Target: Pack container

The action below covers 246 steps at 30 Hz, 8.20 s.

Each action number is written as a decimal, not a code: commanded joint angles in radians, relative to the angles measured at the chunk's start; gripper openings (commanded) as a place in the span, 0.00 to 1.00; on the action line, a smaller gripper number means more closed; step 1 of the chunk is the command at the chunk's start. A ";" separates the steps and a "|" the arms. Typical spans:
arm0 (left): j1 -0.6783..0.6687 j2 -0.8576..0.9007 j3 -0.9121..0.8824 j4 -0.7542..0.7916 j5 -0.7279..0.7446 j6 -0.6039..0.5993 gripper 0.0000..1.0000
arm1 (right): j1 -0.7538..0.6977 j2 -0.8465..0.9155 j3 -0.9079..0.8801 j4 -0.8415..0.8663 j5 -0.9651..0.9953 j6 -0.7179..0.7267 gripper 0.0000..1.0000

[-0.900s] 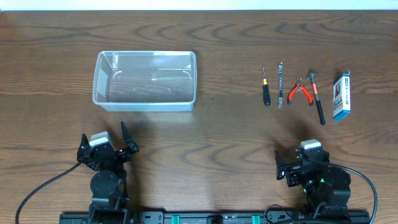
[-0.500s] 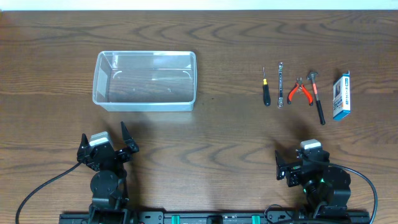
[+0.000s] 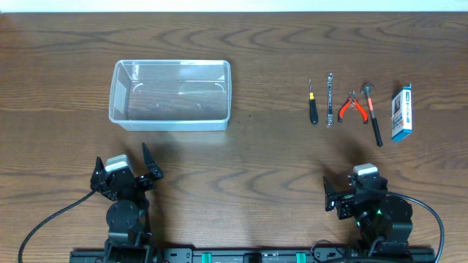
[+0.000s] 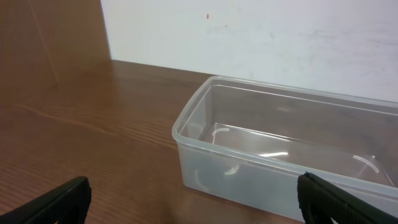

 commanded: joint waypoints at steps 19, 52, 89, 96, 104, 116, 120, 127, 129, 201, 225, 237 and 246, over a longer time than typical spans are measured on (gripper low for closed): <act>0.002 -0.003 -0.024 -0.026 -0.016 0.002 0.98 | -0.008 0.911 1.027 -0.378 0.096 0.164 0.99; 0.002 -0.003 -0.024 -0.026 -0.016 0.002 0.98 | 0.568 1.981 1.594 -0.044 0.242 0.573 0.81; 0.002 -0.003 -0.024 -0.026 -0.017 0.002 0.98 | 0.480 2.172 1.594 -0.417 0.501 0.585 0.57; 0.002 -0.003 -0.024 -0.026 -0.016 0.002 0.98 | 0.434 2.138 1.594 -0.409 0.449 0.476 0.64; 0.002 -0.003 -0.024 -0.026 -0.017 0.002 0.98 | 0.420 1.805 1.599 -0.298 0.403 0.373 0.97; 0.002 -0.003 -0.024 -0.026 -0.016 0.002 0.98 | -0.068 1.637 1.577 -0.365 0.587 0.298 0.99; 0.002 -0.003 -0.024 -0.026 -0.016 0.002 0.98 | -0.265 1.741 1.558 -0.346 0.319 0.216 0.99; 0.002 -0.003 -0.024 -0.026 -0.016 0.002 0.98 | -0.371 1.936 1.558 -0.362 0.193 0.137 0.96; 0.002 -0.003 -0.024 -0.026 -0.017 0.002 0.98 | -0.379 1.974 1.558 -0.362 0.193 0.113 0.96; 0.002 -0.003 -0.024 -0.026 -0.017 0.002 0.98 | 0.478 1.997 1.601 -0.204 0.399 0.483 0.01; 0.002 -0.003 -0.024 -0.026 -0.016 0.002 0.98 | 0.469 2.123 1.601 -0.272 0.369 0.520 0.06; 0.002 -0.003 -0.024 -0.026 -0.016 0.002 0.98 | 0.468 2.090 1.615 -0.298 0.370 0.444 0.79; 0.002 -0.003 -0.024 -0.026 -0.017 0.002 0.98 | 0.436 1.784 1.698 -0.301 0.568 0.354 0.98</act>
